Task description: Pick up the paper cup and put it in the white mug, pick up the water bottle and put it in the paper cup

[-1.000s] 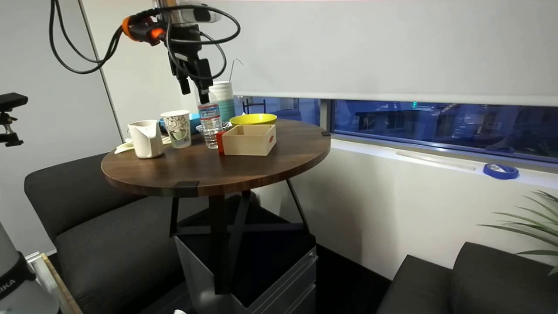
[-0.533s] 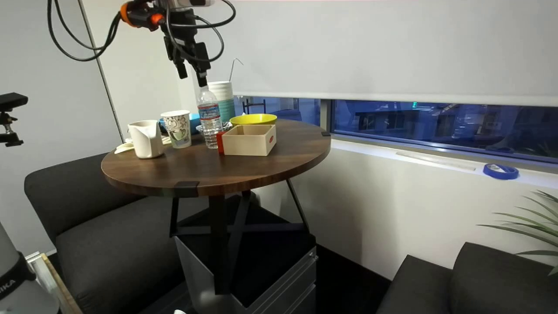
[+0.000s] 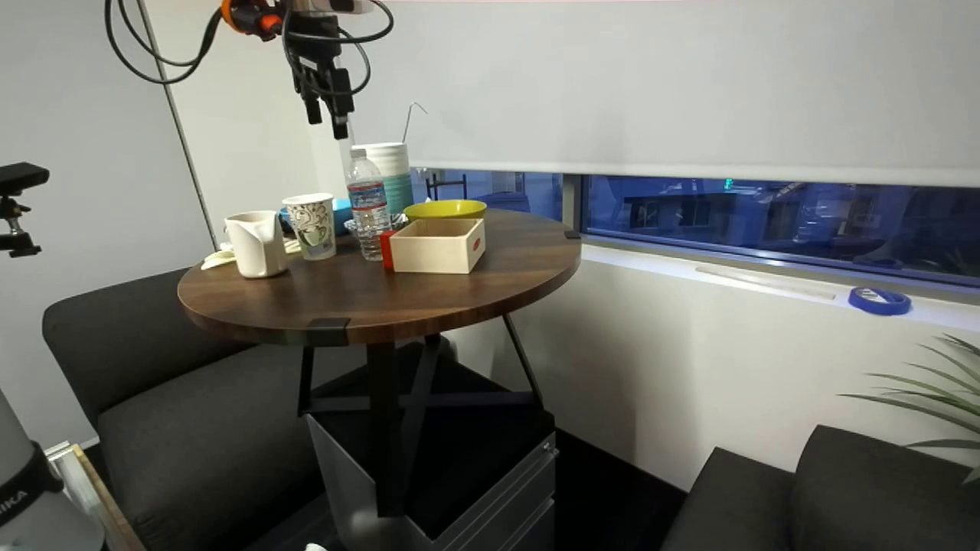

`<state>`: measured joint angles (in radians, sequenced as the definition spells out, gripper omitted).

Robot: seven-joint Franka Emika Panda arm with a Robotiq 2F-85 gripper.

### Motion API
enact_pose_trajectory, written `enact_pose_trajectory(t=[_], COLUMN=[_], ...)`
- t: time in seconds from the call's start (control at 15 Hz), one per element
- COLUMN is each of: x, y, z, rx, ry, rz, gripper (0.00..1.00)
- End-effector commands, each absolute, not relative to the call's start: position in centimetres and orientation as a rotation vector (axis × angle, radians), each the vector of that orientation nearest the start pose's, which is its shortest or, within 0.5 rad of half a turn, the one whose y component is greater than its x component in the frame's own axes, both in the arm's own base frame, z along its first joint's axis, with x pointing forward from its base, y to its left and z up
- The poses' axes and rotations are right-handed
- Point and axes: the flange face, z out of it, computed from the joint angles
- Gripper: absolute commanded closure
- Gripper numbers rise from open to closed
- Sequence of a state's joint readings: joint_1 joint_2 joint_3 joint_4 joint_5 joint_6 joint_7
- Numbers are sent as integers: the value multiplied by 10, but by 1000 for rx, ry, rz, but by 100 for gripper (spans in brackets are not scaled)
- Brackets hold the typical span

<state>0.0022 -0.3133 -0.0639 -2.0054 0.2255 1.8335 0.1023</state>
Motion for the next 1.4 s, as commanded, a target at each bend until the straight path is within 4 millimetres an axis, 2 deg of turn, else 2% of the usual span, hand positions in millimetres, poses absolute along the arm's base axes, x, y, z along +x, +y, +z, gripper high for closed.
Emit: enact_pose_trajectory(t=[0.0,0.13,0.2,0.53,0.73,1.07,1.33], x=[479,471,474,473,467,459,452], y=[-12,-12,-12,-13,4,30,37], z=[601,594,591,589,577,564,539], rx=[-2916,-2924,-2900,-2900,-2899,-2926,-2928], ry=[348,324,313,316,317,238,211], rz=[26,119,50,64,91,-47,-80], gripper=[0,0,0,0,0,0,0])
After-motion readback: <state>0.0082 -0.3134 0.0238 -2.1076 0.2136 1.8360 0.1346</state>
